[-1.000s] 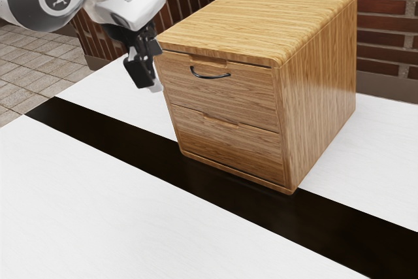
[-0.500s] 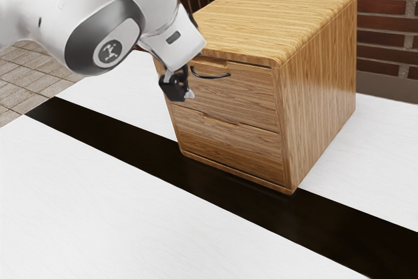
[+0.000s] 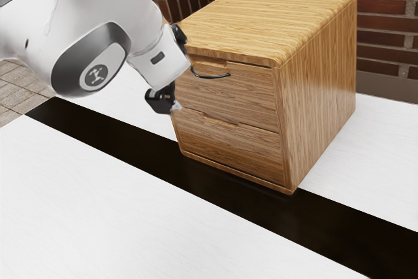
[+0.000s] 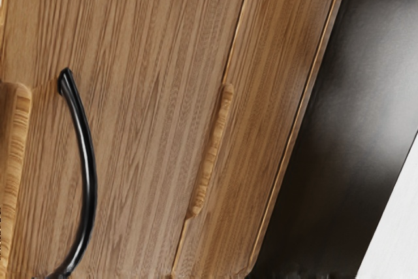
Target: Pull the drawer handle with one arm to open the drawer
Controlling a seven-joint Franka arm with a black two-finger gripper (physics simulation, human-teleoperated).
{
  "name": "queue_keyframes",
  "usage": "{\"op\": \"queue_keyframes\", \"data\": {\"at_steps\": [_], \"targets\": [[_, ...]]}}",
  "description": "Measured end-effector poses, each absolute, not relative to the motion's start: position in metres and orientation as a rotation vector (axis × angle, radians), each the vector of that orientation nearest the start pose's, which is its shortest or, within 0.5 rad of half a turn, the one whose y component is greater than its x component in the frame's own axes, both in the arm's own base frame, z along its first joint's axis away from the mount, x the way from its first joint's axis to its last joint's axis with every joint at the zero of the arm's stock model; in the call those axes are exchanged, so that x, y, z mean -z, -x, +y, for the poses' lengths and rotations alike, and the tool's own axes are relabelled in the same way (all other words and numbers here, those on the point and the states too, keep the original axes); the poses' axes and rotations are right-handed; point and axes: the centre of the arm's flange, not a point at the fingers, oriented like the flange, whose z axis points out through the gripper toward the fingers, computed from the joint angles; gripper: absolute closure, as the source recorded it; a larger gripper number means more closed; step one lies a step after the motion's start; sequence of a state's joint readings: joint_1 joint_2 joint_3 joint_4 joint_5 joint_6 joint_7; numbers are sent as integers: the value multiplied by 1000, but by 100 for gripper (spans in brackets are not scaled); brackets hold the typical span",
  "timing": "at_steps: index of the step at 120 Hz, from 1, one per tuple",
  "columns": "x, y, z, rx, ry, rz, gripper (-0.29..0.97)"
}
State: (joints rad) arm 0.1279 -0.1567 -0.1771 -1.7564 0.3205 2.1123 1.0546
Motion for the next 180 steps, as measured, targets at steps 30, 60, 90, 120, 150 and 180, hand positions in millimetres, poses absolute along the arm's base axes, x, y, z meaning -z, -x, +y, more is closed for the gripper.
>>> {"op": "queue_keyframes", "data": {"at_steps": [30,60,90,120,150,180], "targets": [[-667,-565,-9,398,2111,1461,2],[-651,-580,0,405,2108,1467,2],[-645,-585,-5,414,2094,1486,2],[-637,-587,-5,395,2102,1500,-2],[-632,-585,-12,361,2111,1524,3],[-726,-430,8,269,2423,1328,41]]}}
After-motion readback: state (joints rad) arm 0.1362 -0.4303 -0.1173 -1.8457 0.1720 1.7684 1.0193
